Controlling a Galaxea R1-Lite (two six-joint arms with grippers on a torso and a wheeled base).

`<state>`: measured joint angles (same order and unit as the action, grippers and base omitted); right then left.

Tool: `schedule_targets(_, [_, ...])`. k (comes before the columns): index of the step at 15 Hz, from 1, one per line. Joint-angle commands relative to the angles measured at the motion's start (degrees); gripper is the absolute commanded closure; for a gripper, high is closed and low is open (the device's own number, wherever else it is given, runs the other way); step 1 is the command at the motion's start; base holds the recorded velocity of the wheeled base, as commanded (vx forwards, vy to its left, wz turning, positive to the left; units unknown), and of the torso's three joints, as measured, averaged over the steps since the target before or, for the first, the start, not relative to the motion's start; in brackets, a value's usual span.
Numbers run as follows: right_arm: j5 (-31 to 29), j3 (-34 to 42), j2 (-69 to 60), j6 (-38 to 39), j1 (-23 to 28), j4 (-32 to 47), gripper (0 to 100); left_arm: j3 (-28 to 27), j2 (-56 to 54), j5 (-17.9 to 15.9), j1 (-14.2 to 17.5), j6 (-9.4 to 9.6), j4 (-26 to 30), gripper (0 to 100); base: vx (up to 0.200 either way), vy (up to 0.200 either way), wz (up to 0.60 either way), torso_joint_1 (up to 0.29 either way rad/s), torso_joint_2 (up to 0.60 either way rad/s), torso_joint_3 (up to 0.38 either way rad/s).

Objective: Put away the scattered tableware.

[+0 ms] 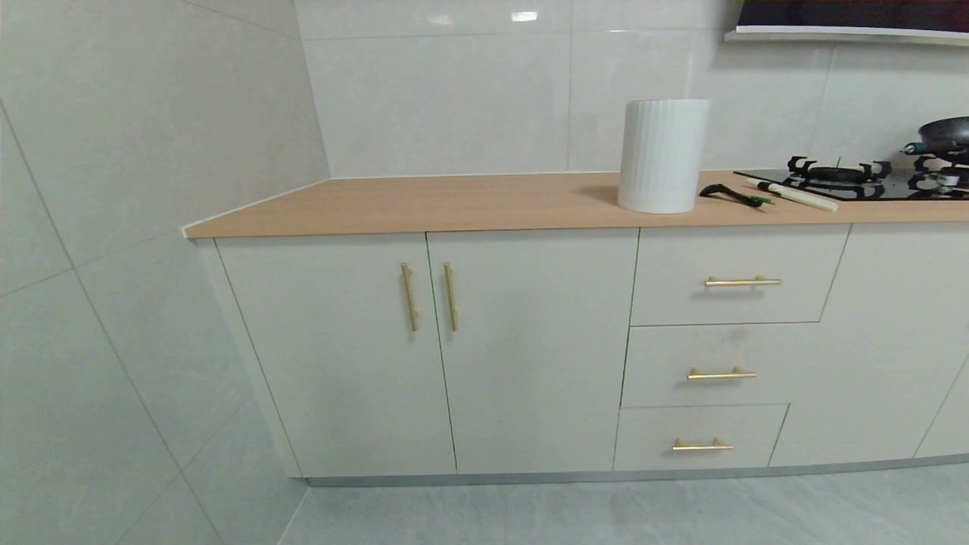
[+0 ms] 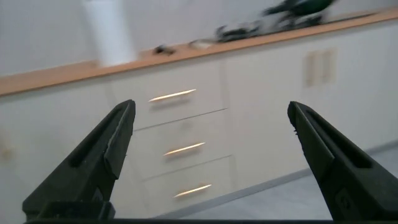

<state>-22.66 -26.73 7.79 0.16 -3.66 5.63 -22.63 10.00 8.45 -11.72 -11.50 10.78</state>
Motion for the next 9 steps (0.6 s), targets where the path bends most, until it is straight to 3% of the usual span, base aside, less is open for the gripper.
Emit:
schedule_targets(1, [2.6, 0.5, -6.9, -2.2, 4.3, 3.0, 0, 5.0, -4.5, 3.2, 4.2, 0.69, -0.4, 0, 0.000, 0.000, 0.00, 0.000, 0.00, 0.000])
schedule_targets(3, [2.5, 2.5, -7.7, -1.5, 4.0, 4.3, 0, 7.6, -5.1, 6.7, 8.0, 0.95, -1.5, 0, 0.000, 0.000, 0.00, 0.000, 0.00, 0.000])
schedule_targets(4, [1.7, 4.3, -7.7, -0.9, 4.0, 4.2, 0, 9.0, -8.9, 5.6, 11.1, 2.36, -1.5, 0, 0.000, 0.000, 0.00, 0.000, 0.00, 0.000])
schedule_targets(5, [1.6, 5.6, -7.7, -0.9, 4.0, 4.2, 0, 11.3, -10.0, 5.1, 11.8, 4.73, -1.9, 0, 0.000, 0.000, 0.00, 0.000, 0.00, 0.000])
schedule_targets(7, [1.7, 6.4, -7.7, -0.9, 4.0, 4.2, 0, 12.6, -10.0, 6.6, 11.8, 5.34, -2.4, 0, 0.000, 0.000, 0.00, 0.000, 0.00, 0.000])
schedule_targets(8, [1.8, 12.3, -7.7, -0.9, 4.0, 4.0, 0, 19.5, -10.0, 8.7, 11.8, 7.19, -7.9, 0, 0.000, 0.000, 0.00, 0.000, 0.00, 0.000])
schedule_targets(9, [1.9, 13.6, -7.7, -0.9, 4.0, 3.9, 0, 20.7, -10.0, 8.5, 11.8, 8.16, -8.8, 0, 0.000, 0.000, 0.00, 0.000, 0.00, 0.000])
